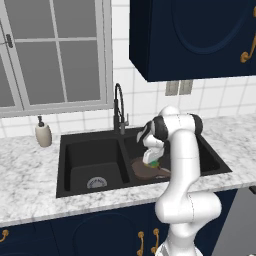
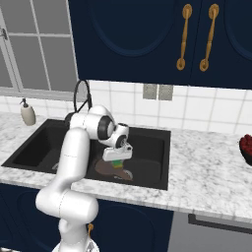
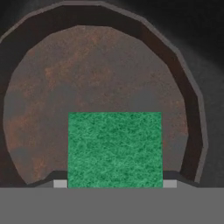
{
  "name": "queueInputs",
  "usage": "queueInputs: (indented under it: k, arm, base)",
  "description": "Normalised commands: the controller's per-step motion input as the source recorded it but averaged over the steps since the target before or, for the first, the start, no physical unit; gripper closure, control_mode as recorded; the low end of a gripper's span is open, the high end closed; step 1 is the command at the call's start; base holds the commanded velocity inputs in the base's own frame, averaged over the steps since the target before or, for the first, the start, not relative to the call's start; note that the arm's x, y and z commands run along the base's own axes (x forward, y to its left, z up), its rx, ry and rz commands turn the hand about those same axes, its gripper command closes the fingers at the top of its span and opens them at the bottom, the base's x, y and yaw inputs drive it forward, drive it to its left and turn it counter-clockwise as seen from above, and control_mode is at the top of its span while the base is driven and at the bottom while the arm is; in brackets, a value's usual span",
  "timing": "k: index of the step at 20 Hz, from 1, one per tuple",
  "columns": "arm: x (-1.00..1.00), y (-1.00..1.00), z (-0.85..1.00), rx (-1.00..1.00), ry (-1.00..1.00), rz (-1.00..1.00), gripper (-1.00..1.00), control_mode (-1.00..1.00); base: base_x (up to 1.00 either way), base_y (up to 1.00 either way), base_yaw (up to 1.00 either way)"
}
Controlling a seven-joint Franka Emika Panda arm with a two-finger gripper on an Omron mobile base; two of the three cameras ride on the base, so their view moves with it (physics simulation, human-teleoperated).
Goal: Pick the pan and sponge and place them into the sink. Then turn on the water.
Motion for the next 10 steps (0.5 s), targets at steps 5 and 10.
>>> queueInputs:
  k: [5, 10]
  arm:
    - [0.0, 0.05, -0.25, 0.0, 0.0, 0.0, 1.0, -1.0]
    - [0.0, 0.01, -0.03, 0.0, 0.0, 0.0, 1.0, -1.0]
  base:
    - [0.0, 0.0, 0.0]
    - [0.0, 0.0, 0.0]
